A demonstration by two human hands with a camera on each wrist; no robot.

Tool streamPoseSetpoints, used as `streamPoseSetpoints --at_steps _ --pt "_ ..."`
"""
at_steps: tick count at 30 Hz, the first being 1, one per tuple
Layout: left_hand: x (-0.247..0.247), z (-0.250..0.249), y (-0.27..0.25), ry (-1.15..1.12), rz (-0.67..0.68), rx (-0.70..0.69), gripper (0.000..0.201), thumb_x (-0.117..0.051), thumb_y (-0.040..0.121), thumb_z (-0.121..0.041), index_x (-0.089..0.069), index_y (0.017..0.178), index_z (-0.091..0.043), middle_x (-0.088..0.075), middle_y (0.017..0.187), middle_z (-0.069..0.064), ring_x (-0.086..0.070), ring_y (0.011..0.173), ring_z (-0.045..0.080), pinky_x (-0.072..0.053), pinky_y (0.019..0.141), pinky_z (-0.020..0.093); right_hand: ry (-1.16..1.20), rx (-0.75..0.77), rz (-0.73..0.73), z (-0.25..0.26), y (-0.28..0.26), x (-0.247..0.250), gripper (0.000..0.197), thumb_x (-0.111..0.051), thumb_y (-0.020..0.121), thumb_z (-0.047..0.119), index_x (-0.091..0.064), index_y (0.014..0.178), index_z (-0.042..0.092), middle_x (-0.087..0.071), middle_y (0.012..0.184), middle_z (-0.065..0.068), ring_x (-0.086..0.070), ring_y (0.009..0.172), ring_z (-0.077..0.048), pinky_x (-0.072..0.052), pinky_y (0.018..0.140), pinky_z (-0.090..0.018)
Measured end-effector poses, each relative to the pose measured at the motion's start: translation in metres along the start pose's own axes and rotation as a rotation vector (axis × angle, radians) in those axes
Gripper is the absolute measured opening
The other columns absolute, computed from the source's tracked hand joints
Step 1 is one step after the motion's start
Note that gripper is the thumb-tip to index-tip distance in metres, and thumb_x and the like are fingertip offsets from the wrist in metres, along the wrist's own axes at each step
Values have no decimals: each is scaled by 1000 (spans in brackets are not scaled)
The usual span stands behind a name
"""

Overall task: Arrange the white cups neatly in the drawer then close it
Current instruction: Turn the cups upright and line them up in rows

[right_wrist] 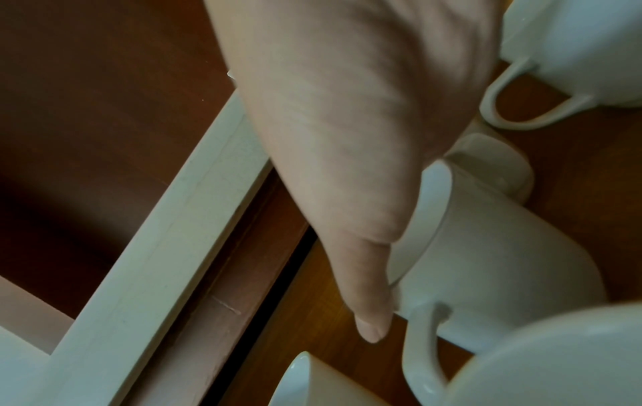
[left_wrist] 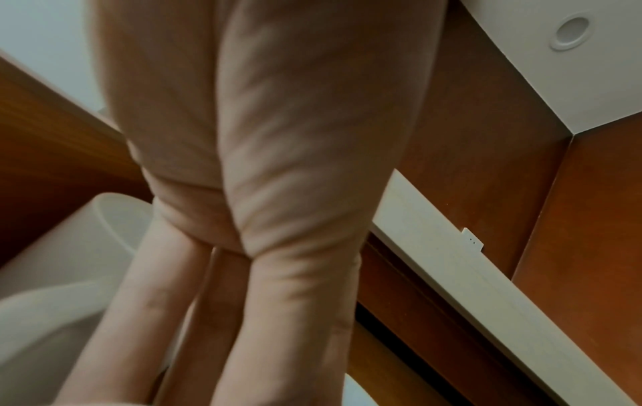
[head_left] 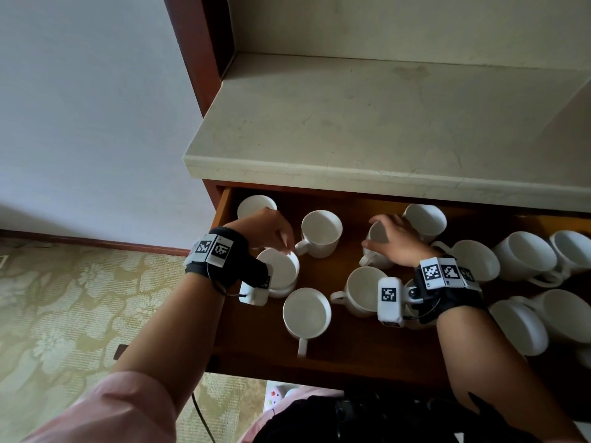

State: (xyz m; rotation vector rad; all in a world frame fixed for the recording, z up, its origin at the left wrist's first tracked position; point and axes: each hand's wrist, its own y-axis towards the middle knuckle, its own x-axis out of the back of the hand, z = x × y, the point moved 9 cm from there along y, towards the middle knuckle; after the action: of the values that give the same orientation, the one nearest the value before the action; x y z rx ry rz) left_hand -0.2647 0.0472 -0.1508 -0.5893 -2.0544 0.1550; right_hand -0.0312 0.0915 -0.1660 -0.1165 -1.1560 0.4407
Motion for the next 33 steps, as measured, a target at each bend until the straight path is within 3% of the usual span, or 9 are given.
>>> streamPoseSetpoints --at_steps 6,19,24,29,33 --pt "12 4 -7 40 -47 39 7 -75 79 -13 -74 86 -14 -70 87 -4 -65 82 5 -54 77 19 3 -6 2 -1 0 0 58 -61 87 43 -39 136 21 -35 137 -8 -34 129 -25 -30 106 -39" --pt "12 29 -16 8 21 249 23 -70 79 2 -67 93 -16 -68 91 1 -70 76 17 -60 66 27 -20 5 -11 -1 1 0 59 -61 86 44 -39 136 22 -37 137 -8 -34 129 -25 -31 105 -38" --pt "14 31 -19 12 24 277 28 -69 79 2 -60 77 -24 -65 85 -3 -69 70 15 -56 60 20 -23 9 -9 0 2 0 59 -61 87 44 -39 136 21 -36 137 -8 -34 129 -24 -31 103 -37" --pt "14 31 -22 2 32 296 24 -69 80 2 -62 84 -21 -64 85 -3 -70 70 17 -58 63 22 -22 10 -13 -2 3 0 59 -62 86 44 -40 135 22 -38 136 -9 -34 128 -26 -30 103 -38" --pt "15 28 -23 -8 31 293 23 -69 80 2 -62 86 -20 -63 82 -6 -69 66 13 -53 55 16 -28 3 -13 -3 3 -1 59 -61 86 46 -40 135 23 -38 136 -8 -35 128 -26 -31 103 -39"
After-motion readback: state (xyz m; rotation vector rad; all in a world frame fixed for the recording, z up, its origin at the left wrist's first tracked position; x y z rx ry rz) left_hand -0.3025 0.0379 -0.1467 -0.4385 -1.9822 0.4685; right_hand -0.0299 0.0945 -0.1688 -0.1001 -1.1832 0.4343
